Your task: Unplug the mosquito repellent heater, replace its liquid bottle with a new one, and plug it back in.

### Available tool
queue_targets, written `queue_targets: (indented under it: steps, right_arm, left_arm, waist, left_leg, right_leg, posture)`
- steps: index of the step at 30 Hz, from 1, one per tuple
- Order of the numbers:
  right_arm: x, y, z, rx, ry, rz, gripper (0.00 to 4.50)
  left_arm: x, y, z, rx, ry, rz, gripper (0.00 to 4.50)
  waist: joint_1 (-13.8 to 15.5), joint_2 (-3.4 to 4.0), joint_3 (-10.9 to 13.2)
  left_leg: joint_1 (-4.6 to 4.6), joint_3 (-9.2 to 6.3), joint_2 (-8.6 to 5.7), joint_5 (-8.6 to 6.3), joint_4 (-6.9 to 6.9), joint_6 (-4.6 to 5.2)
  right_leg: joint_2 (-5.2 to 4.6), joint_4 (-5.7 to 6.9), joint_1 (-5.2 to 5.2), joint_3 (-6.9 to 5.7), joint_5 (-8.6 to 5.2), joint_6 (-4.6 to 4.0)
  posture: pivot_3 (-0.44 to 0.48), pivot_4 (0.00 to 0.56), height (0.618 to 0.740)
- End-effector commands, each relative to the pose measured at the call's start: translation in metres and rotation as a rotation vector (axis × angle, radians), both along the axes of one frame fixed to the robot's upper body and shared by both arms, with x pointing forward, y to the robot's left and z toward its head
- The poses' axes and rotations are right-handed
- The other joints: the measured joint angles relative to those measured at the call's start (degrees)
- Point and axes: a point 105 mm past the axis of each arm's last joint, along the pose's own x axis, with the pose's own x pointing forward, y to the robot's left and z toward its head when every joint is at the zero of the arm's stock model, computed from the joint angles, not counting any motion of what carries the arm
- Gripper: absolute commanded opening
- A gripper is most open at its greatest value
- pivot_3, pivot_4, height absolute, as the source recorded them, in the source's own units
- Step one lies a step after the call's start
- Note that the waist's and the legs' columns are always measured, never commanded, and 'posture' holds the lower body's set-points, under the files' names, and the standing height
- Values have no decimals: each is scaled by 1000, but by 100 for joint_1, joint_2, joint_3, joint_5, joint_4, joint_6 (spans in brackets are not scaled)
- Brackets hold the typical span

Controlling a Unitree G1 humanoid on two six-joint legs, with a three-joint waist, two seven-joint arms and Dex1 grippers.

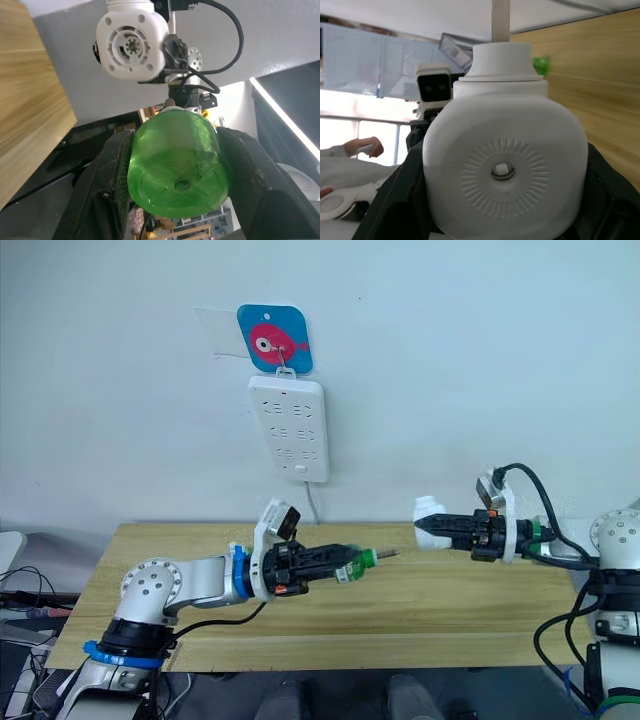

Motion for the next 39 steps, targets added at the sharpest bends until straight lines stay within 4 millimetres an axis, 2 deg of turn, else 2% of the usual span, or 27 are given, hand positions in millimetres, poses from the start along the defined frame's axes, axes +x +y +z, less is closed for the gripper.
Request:
queue_targets:
  steps: [1,3,5,9,12,22,33,35,38,39]
  right_arm:
    - [14,-36,-42,-386,-28,-136,3003]
    - [19,-63,-69,-628,-55,-179,3003]
    - [22,-85,-84,-803,-73,-198,3003]
    - [21,-114,-101,-998,-56,-227,3003]
    - [20,-125,-109,-1067,-42,-240,3003]
    - [9,-130,-131,-1065,86,-314,3003]
    - [6,-124,-140,-1016,126,-316,3003]
    - [6,-123,-141,-1015,126,-314,3715]
    - [7,-123,-137,-1012,114,-306,4478]
    - [8,-123,-134,-1011,107,-305,4478]
  left_arm:
    - [-5,7,10,-26,-38,17,2232]
    - [-8,7,9,-28,-38,18,2232]
    - [-10,6,8,-23,-40,17,2232]
    - [-12,5,8,-17,-48,17,2232]
    - [-13,5,7,-13,-50,20,2232]
    - [-17,2,3,-4,-50,15,2232]
    - [-20,3,0,21,-58,1,2232]
    - [-20,3,0,25,-61,1,2232]
    - [-20,2,0,27,-64,3,2232]
    - [-20,3,0,27,-64,3,2232]
  waist:
    - [9,0,0]
    - [17,-3,1]
    - [25,-1,3]
    - [48,-1,4]
    - [54,-1,4]
    - [121,-1,4]
    - [170,0,4]
    - [170,0,3]
    - [171,0,3]
    - [170,0,3]
  left_leg:
    - [0,0,0,0,0,0]
    - [1,1,-1,-1,0,0]
    - [-1,2,-4,0,0,-1]
    - [-2,9,-10,1,0,-2]
    - [0,9,-9,1,-1,-2]
    - [2,10,-10,2,0,-4]
    - [3,12,-11,2,0,-4]
    - [3,13,-11,2,0,-4]
    - [3,11,-11,2,0,-4]
    - [3,12,-11,2,0,-4]
  right_leg:
    - [-1,-1,1,0,-3,6]
    - [-3,-3,1,-1,-11,19]
    - [-7,-2,-2,-1,-11,19]
    - [-14,-3,-2,4,-2,4]
    - [-14,-2,-1,4,2,-3]
    - [-15,-2,2,4,2,-4]
    - [-15,-1,1,5,2,-4]
    - [-15,-1,1,6,2,-4]
    - [-15,-1,2,4,2,-4]
    - [-15,-1,2,4,2,-4]
  posture:
    - [-82,156,740]
    - [-76,155,740]
    - [-67,155,740]
    - [-55,152,740]
    - [-51,151,740]
    - [-45,147,740]
    - [-38,142,740]
    - [-34,135,740]
    - [-35,133,740]
    - [-39,131,740]
